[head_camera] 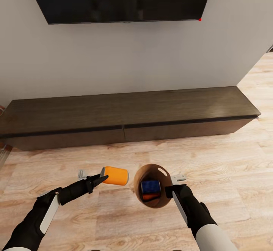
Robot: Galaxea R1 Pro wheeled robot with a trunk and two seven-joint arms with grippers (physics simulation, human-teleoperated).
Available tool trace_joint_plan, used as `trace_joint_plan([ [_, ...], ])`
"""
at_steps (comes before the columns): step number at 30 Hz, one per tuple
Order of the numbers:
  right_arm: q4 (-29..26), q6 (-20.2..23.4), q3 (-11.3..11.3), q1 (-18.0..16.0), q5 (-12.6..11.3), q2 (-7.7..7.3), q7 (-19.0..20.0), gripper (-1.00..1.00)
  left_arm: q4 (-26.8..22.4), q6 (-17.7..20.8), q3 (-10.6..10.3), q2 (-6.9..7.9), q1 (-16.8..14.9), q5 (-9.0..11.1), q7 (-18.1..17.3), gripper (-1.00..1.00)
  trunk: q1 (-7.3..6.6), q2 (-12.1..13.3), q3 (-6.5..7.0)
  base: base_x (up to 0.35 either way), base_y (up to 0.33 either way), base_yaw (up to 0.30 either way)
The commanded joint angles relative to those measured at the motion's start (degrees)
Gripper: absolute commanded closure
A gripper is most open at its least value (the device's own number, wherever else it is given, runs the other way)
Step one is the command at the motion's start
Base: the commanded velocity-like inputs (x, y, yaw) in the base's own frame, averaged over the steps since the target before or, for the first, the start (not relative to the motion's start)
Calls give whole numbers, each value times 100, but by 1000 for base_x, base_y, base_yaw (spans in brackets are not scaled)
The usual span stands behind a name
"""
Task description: Put the three can of soda from the living room inside the tash can in the kitchen.
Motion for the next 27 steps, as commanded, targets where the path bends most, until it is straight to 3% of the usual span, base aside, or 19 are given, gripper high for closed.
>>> trace_joint_plan([
  [1,0,-7,2,-1,-47,1,5,100,1,-5,-22,-14,-1,-1,8,100,0,0,0,0,0,0],
  [12,1,-9,2,-1,-40,1,5,100,-4,-2,-89,-428,-3,-5,9,100,0,0,0,0,0,0],
  [21,1,-9,2,-1,-39,1,5,100,5,-2,-96,-547,-3,-6,9,100,0,0,0,0,0,0],
  [27,1,-9,2,-1,-39,1,5,100,64,-9,-91,-722,-3,-28,27,100,0,0,0,0,0,0],
])
